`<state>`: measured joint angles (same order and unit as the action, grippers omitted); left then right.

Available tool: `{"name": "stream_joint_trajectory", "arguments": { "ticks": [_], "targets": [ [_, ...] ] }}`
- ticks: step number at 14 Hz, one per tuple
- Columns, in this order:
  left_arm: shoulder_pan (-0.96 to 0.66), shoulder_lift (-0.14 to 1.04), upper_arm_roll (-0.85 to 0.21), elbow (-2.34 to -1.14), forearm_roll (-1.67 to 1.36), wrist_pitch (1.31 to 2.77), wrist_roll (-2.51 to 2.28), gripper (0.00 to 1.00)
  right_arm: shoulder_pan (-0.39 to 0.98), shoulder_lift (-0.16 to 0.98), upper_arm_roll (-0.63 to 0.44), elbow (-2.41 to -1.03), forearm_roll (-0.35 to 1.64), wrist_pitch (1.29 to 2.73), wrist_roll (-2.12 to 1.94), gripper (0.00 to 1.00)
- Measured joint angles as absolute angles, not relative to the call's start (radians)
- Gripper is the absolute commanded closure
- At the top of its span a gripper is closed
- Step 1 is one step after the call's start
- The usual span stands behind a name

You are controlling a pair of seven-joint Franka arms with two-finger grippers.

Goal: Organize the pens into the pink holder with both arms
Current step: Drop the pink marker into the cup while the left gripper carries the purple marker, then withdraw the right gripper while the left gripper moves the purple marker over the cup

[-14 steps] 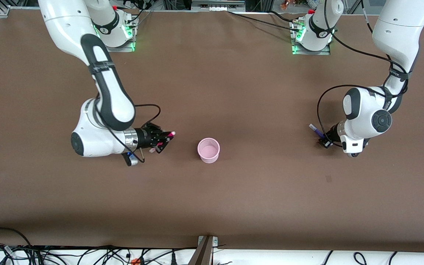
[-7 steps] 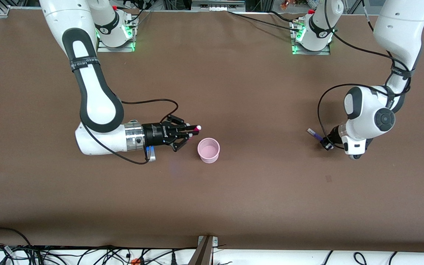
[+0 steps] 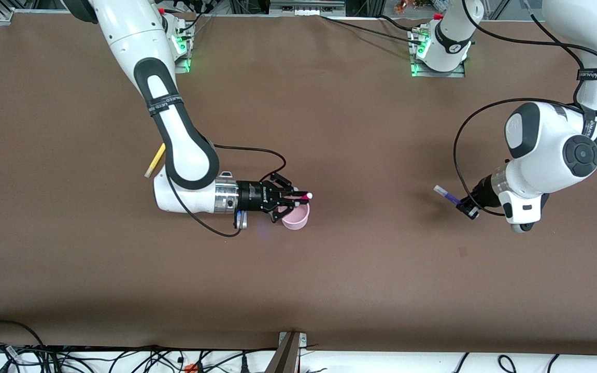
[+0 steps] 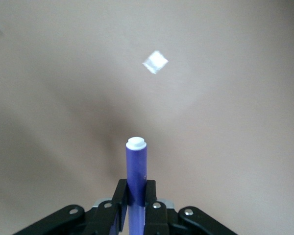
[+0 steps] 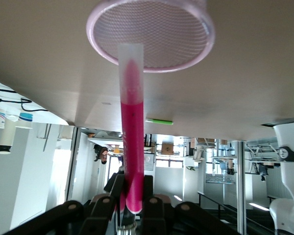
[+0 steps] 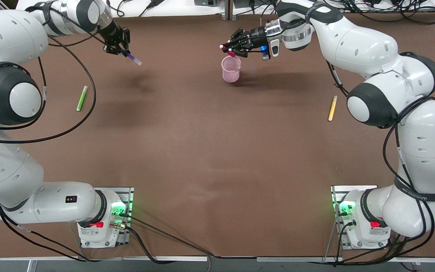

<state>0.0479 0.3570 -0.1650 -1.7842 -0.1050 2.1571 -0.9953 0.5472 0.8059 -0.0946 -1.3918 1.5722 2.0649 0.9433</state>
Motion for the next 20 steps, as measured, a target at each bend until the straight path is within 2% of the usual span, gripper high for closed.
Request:
{"name": "stream_joint_trajectory", "arguments": {
  "ticks": [1,2,3,4,9,12,14,16,20],
  "targets": [
    [0.038,0.358,-0.177,-1.760,-0.105,2.156,-1.041,1.00,0.552,0.813,-0.092,-1.383,1.577,2.078,0.943,1.00],
    [0.028,0.358,-0.184,-1.743,-0.105,2.154,-1.071,1.00,0.556,0.818,-0.092,-1.378,1.578,2.083,0.943,0.85],
    [0.014,0.359,-0.186,-1.733,-0.105,2.152,-1.090,1.00,0.557,0.823,-0.092,-1.377,1.578,2.086,0.938,0.28],
    [0.000,0.360,-0.186,-1.729,-0.104,2.151,-1.108,1.00,0.557,0.831,-0.092,-1.377,1.578,2.088,0.922,0.00],
    [-0.062,0.371,-0.186,-1.667,-0.079,2.152,-1.277,1.00,0.552,0.845,-0.106,-1.360,1.559,2.091,0.866,0.00],
    [-0.134,0.390,-0.187,-1.601,-0.052,2.152,-1.404,1.00,0.537,0.800,-0.149,-1.328,1.331,2.071,0.859,0.00],
    [-0.197,0.417,-0.187,-1.566,0.021,2.156,-1.494,1.00,0.515,0.741,-0.195,-1.321,1.132,1.996,0.817,0.00],
    [-0.266,0.450,-0.187,-1.546,0.122,2.218,-1.636,1.00,0.488,0.684,-0.256,-1.321,0.973,1.886,0.622,0.00],
    [-0.381,0.519,-0.185,-1.510,0.375,2.276,-1.953,1.00,0.467,0.621,-0.456,-1.321,0.805,1.685,0.339,0.00]
  ]
}}
